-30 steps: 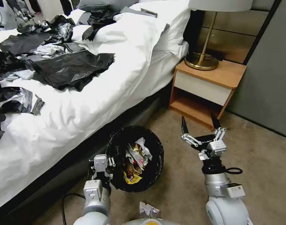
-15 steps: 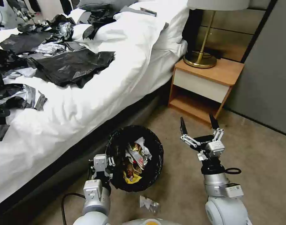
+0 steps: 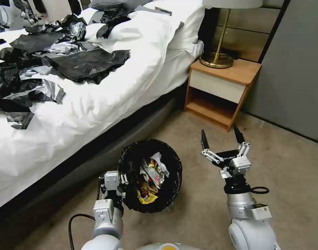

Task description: Pick up the trash bin, then pick up the garbage from the floor and place it into the trash bin.

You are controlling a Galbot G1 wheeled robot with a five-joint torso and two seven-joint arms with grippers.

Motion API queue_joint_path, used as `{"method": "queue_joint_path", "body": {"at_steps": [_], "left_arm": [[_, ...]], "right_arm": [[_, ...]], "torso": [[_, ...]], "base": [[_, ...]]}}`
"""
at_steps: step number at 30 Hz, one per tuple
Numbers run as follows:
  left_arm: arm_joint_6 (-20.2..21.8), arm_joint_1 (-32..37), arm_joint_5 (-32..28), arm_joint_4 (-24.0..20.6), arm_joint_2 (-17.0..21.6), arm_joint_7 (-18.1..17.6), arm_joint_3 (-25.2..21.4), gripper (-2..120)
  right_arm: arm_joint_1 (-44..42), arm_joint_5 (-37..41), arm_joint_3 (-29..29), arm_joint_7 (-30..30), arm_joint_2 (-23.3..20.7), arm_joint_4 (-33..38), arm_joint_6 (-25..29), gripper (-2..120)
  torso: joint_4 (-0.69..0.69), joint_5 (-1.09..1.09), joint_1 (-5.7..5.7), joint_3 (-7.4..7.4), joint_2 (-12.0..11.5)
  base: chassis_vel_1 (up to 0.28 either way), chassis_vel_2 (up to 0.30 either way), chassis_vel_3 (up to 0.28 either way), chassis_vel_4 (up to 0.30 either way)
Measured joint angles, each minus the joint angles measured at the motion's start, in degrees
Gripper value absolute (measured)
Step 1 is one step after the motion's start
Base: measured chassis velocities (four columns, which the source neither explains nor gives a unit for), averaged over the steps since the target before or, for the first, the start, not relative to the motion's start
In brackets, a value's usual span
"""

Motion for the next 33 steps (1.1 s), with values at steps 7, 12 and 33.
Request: {"method": "queue_joint_path", "body": {"at_steps": [7, 12, 33], "left_arm": [[0.0, -0.2, -0.1, -0.3, 0.0, 0.0, -0.2, 1], [0.3, -0.4, -0.6, -0.8, 0.1, 0.0, -0.9, 1], [1.2, -1.6, -2.5, -2.0, 0.6, -0.5, -3.1, 1]], "right_arm": [[0.2, -0.1, 0.1, 0.0, -0.1, 0.0, 0.2, 100], [0.6, -0.6, 0.3, 0.0, -0.3, -0.1, 0.3, 100], [3.6, 1.2, -3.5, -3.0, -11.6, -12.2, -8.0, 100]], "torso": [[-0.01, 0.0, 0.0, 0.0, 0.0], [0.0, 0.0, 0.0, 0.0, 0.0], [0.01, 0.01, 0.0, 0.0, 0.0]], "base": [[0.0, 0.0, 0.0, 0.0], [0.0, 0.0, 0.0, 0.0], [0.0, 0.0, 0.0, 0.0]]}}
